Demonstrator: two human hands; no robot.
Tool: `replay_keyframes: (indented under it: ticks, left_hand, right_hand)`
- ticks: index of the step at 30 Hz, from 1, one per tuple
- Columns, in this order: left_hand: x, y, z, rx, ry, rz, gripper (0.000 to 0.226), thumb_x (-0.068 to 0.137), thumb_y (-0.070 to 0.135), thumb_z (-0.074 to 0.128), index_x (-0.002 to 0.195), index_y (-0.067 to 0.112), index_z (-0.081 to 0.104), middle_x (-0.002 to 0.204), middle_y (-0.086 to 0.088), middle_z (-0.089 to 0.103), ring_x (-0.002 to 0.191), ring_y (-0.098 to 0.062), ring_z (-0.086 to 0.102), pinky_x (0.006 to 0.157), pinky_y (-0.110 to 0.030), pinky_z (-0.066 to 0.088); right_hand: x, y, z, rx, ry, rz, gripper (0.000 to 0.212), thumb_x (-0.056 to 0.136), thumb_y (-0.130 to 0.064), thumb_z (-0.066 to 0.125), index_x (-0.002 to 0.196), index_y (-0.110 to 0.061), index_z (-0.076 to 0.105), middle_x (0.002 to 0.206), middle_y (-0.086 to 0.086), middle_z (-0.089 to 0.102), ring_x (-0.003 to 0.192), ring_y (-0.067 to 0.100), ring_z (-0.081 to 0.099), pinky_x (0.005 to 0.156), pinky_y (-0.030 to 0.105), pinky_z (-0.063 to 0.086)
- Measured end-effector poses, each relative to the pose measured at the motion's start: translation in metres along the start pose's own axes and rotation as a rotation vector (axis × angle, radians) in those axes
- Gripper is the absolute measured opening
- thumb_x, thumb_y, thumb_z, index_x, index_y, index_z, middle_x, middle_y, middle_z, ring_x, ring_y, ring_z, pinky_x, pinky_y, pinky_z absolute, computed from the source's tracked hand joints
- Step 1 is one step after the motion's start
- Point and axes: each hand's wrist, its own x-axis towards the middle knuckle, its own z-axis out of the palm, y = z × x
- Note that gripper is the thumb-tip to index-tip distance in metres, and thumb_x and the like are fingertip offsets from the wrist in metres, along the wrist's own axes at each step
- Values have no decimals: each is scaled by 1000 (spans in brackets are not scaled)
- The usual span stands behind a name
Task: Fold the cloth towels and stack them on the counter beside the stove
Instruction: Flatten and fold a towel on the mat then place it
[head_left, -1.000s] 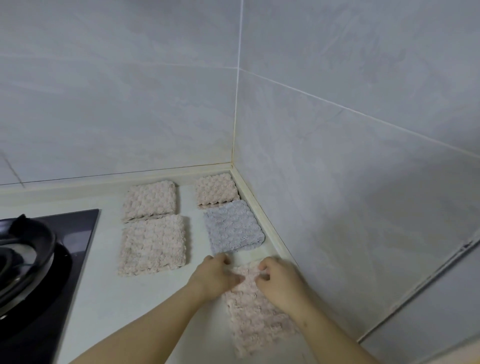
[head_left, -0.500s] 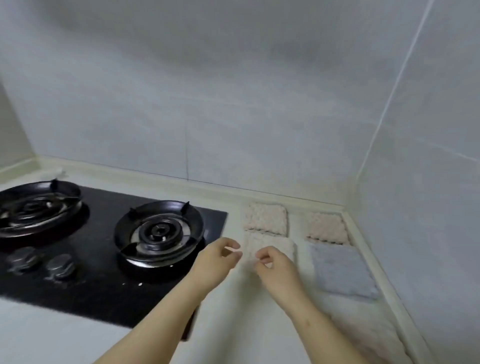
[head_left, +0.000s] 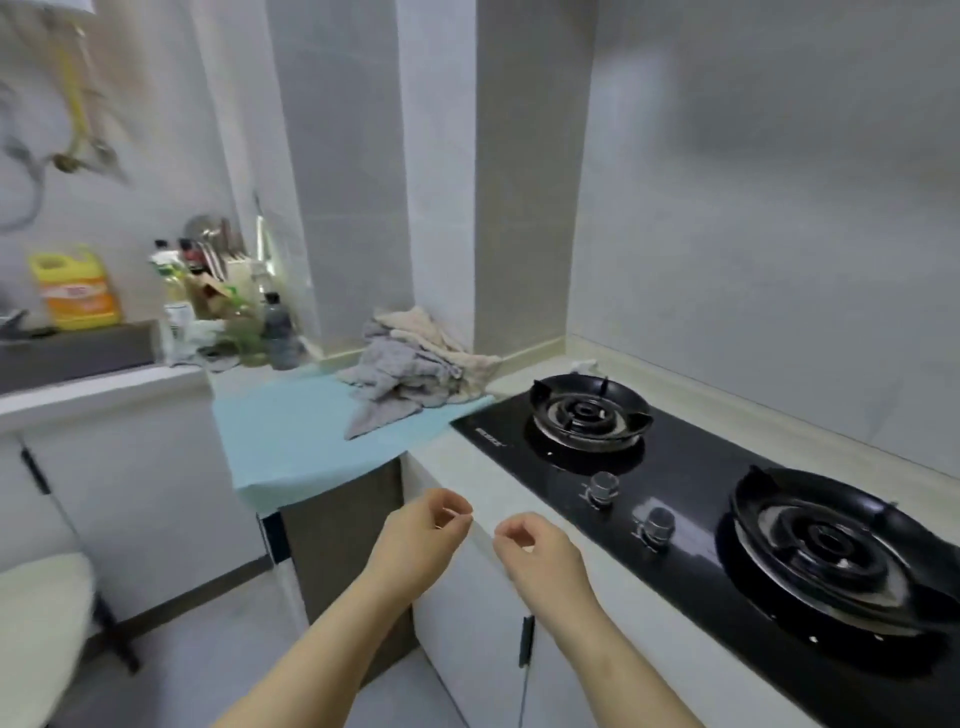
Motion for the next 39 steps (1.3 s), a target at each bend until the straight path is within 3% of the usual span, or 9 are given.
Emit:
replay_keyframes:
  ticks: [8,13,16,20,24,28,33,36,39]
  left_hand:
    - [38,-87,-108,-100,167,-180,9,91,24,51,89,29,59,86,7,65,87,-13,64,78,-29,53]
    - [100,-133,-126,-162,218,-259,11,90,20,50,92,22,61,87,5,64,84,-16,61,69,-25,48]
    - [154,-160,-128,-142,207,-287,13,91,17,49,97,20,60,91,8,60,83,-11,58,70,-20,46]
    - [227,-190,-145,-110,170,-314,11,91,20,50,93,24,59,93,9,61,90,-15,62,75,-24,48]
    - [291,-214,-167,-113,127,-335,13,90,18,50,84,27,57,93,5,63,88,-17,63,78,-26,49]
    - [339,-242,-175,-89,35,-323,19,89,19,49,76,32,55,92,3,65,79,-14,61,74,-26,49]
    - [394,-277,-174,-27,-114,-258,16,90,18,47,88,33,55,95,2,65,77,-11,57,78,-27,49]
    - [436,-299,-178,-13,-197,-189,18,91,18,44,96,32,55,91,1,65,74,-11,56,74,-28,48]
    - [477,-314,-185,18,-306,-73,18,92,19,44,97,32,55,89,1,65,71,-9,55,70,-24,46]
  right_hand:
    - [68,-66,126,6,-212,-72,16,93,-22,50,108,-27,47,88,-5,57,81,8,56,65,19,43]
    - [140,-75,184,-23,-259,-40,21,92,-18,50,112,-22,50,92,-1,57,83,11,56,72,25,46]
    - [197,-74,214,-75,-254,-13,24,92,-17,47,116,-19,48,95,-2,54,80,10,52,65,22,42]
    - [276,-74,249,-142,-208,82,32,90,-15,47,122,-15,43,87,1,53,78,17,52,66,28,40]
    - [339,-77,277,-376,-143,102,50,89,-26,51,135,-14,35,135,10,41,121,28,43,96,35,41]
    - [379,-79,300,-648,-177,51,69,85,-38,54,144,-26,19,152,1,17,135,26,26,107,34,31]
    - [417,-76,320,-776,-126,63,65,87,-19,47,144,-29,17,145,4,26,129,27,31,104,31,31]
    - [443,-77,333,-663,-26,131,67,87,-2,43,144,-29,21,134,8,33,123,27,37,98,31,39]
    - [461,-81,345,-542,111,212,63,87,-1,43,142,-28,28,131,10,39,118,29,45,92,34,44]
